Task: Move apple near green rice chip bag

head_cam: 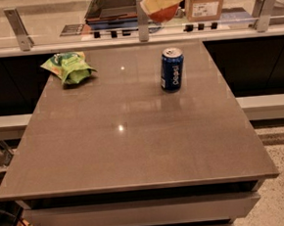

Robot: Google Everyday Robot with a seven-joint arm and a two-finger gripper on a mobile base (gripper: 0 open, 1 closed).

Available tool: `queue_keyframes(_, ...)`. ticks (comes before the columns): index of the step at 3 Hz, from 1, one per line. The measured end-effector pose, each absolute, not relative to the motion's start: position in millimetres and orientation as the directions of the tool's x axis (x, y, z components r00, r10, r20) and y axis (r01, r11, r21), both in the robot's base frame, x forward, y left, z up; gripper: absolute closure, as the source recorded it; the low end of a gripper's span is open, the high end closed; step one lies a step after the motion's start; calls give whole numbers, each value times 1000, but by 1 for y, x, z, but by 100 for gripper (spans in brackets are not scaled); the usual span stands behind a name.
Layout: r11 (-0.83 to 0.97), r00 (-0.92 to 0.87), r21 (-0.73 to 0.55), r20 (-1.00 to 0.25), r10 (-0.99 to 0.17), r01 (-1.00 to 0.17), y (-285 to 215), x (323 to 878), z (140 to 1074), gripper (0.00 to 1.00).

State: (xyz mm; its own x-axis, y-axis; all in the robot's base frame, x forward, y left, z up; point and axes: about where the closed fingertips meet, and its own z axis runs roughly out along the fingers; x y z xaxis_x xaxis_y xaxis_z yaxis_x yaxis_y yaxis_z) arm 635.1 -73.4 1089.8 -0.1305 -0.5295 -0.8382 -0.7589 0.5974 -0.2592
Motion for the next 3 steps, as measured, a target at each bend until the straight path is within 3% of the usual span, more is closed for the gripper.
queue_keyframes(3, 607, -153, -279, -814, -560, -744, -15, 736, 1032, 100)
